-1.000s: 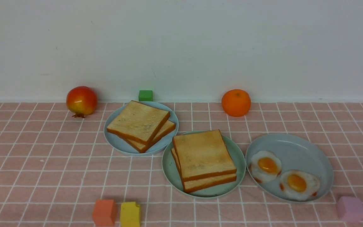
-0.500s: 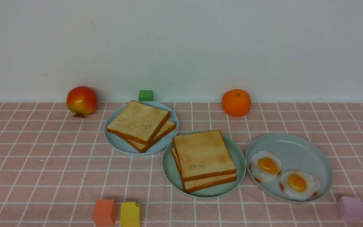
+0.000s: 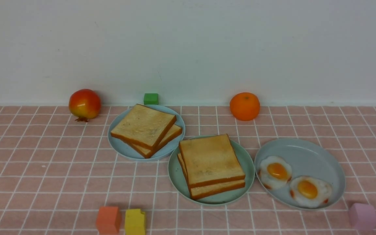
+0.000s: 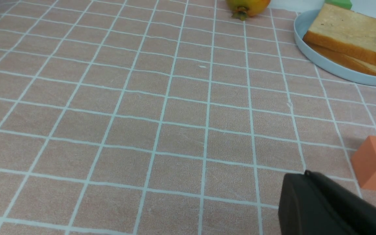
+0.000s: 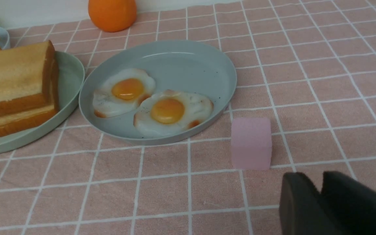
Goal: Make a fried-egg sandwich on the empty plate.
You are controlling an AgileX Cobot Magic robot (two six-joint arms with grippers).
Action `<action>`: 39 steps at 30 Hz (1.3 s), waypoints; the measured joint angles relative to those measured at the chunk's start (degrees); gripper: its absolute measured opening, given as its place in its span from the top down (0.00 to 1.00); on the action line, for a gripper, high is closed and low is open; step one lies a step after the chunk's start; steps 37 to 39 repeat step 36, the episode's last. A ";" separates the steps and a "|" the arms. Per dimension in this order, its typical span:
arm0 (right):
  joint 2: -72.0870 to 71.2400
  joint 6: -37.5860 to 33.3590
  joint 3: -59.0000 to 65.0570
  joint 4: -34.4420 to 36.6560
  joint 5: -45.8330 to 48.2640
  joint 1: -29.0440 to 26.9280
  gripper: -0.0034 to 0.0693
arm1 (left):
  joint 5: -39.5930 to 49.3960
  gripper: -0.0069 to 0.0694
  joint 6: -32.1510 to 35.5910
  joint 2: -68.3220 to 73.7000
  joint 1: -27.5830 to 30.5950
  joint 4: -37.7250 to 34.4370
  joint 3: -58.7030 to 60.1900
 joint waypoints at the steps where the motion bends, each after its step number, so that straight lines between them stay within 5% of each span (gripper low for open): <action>1: 0.00 0.00 0.00 0.00 0.00 0.00 0.76 | 0.00 0.86 0.00 0.00 0.00 0.00 0.00; 39: 0.00 0.00 0.02 0.00 -0.05 0.00 0.72 | 0.00 0.83 0.00 0.00 0.00 0.00 0.00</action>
